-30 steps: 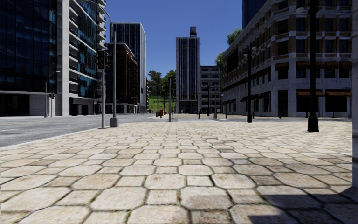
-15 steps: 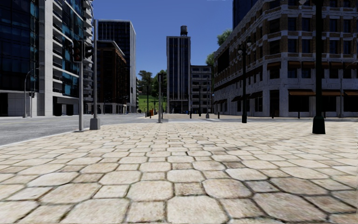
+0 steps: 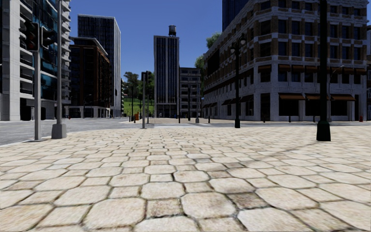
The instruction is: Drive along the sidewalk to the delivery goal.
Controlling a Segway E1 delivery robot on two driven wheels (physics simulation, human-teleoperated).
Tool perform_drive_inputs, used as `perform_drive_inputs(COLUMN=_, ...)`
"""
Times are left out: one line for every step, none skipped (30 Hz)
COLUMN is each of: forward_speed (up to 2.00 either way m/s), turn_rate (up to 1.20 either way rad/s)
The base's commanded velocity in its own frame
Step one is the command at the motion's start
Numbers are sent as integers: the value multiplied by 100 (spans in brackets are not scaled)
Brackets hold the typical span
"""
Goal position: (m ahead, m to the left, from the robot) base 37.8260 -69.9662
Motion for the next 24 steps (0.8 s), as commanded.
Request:
perform_drive_inputs(forward_speed=200, turn_rate=0)
perform_drive_inputs(forward_speed=200, turn_rate=0)
perform_drive_inputs(forward_speed=200, turn_rate=0)
perform_drive_inputs(forward_speed=200, turn_rate=0)
perform_drive_inputs(forward_speed=200, turn_rate=0)
perform_drive_inputs(forward_speed=200, turn_rate=0)
perform_drive_inputs(forward_speed=200, turn_rate=0)
perform_drive_inputs(forward_speed=200, turn_rate=0)
perform_drive_inputs(forward_speed=200, turn_rate=0)
perform_drive_inputs(forward_speed=200, turn_rate=0)
perform_drive_inputs(forward_speed=200, turn_rate=0)
perform_drive_inputs(forward_speed=200, turn_rate=0)
perform_drive_inputs(forward_speed=200, turn_rate=0)
perform_drive_inputs(forward_speed=200, turn_rate=0)
perform_drive_inputs(forward_speed=200, turn_rate=0)
perform_drive_inputs(forward_speed=200, turn_rate=0)
perform_drive_inputs(forward_speed=200, turn_rate=0)
perform_drive_inputs(forward_speed=200, turn_rate=0)
perform_drive_inputs(forward_speed=200, turn_rate=0)
perform_drive_inputs(forward_speed=200, turn_rate=0)
perform_drive_inputs(forward_speed=200, turn_rate=0)
perform_drive_inputs(forward_speed=200, turn_rate=0)
perform_drive_inputs(forward_speed=200, turn_rate=0)
perform_drive_inputs(forward_speed=200, turn_rate=0)
